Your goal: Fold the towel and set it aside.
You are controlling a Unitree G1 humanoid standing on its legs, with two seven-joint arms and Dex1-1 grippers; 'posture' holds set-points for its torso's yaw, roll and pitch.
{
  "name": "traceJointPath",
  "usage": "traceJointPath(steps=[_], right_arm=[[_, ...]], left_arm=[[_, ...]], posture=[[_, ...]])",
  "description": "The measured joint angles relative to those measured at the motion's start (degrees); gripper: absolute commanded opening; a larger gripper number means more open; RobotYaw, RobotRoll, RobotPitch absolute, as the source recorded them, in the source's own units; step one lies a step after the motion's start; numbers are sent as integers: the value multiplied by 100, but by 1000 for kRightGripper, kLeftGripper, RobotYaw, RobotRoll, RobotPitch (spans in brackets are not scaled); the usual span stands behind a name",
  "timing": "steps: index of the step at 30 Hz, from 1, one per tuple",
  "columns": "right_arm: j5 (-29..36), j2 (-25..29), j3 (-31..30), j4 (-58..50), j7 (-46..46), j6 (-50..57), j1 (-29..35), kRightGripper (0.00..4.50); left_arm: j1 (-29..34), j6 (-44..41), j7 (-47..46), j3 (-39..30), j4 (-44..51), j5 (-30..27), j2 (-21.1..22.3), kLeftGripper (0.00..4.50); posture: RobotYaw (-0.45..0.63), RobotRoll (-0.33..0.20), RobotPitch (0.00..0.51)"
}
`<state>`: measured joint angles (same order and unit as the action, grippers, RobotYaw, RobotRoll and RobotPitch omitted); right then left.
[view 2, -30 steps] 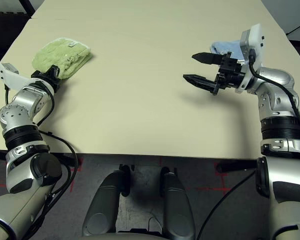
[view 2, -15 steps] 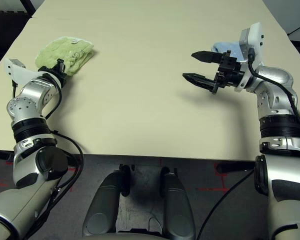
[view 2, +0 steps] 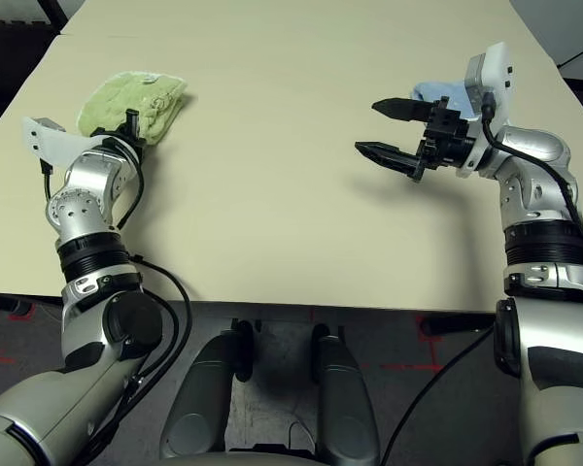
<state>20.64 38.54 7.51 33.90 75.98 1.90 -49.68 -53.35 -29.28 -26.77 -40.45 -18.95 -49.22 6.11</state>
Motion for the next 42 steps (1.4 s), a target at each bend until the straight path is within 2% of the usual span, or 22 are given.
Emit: traceJointPath(steps=[3, 5, 9, 12, 13, 15, 18, 21, 25, 32, 34, 37, 42], right_arm=[[-3, -10, 0, 2, 0, -3, -2, 4500], [-5, -26, -4, 2, 1, -12, -10, 4500], [-1, -57, -6, -19, 1, -11, 7, 4500], [-1, -64, -1, -12, -1, -11, 59, 4500], [0, -73, -4, -8, -2, -12, 64, 4500], [0, -121, -3, -2, -11, -15, 50, 4500], [0, -188, -3, 25, -119, -15, 41, 4500], [-2, -299, 26, 71, -508, 58, 31, 4500], [13, -627, 174, 97, -1408, 329, 90, 4500], [1, -1026, 266, -191, -2422, 309, 248, 4500], [-168, -1140, 268, -182, -2895, 27, 282, 4500], [-321, -1339, 351, -130, -3572, -352, 342, 4500], [-683, -1582, 650, 728, -5142, -1067, 177, 4500]], left_arm=[[72, -411, -328, 203, 139, 117, 237, 3693], [254, -1076, -599, 388, 551, 106, 508, 4467], [753, -3009, -997, 618, 1580, -210, 1124, 4489], [1442, -3806, 48, 1272, 2268, -304, 2254, 4489], [1587, -3805, 743, 1647, 2476, -237, 2820, 4489], [1578, -3511, 1776, 2090, 2763, -32, 3384, 4489], [1549, -2207, 3347, 2931, 2641, 784, 3824, 4489], [1255, -827, 4639, 3439, 2057, 1426, 3649, 4489], [548, 563, 5806, 3702, 714, 1849, 2796, 4489], [-443, 2130, 6891, 3705, -1646, 2231, 1437, 4489], [-675, 2822, 6887, 3707, -2268, 2476, 1148, 4489], [-950, 3724, 6308, 3612, -3157, 2897, 986, 4489], [-1133, 4631, 4547, 3233, -4085, 3484, 1138, 4489]], posture=[[15, 0, 250], [11, 0, 249], [23, 0, 250], [34, 0, 250], [37, 0, 249], [40, 0, 249], [47, 0, 249], [45, 0, 247], [31, 0, 245], [16, 0, 241], [8, 0, 238], [-1, 0, 239], [9, 0, 250]])
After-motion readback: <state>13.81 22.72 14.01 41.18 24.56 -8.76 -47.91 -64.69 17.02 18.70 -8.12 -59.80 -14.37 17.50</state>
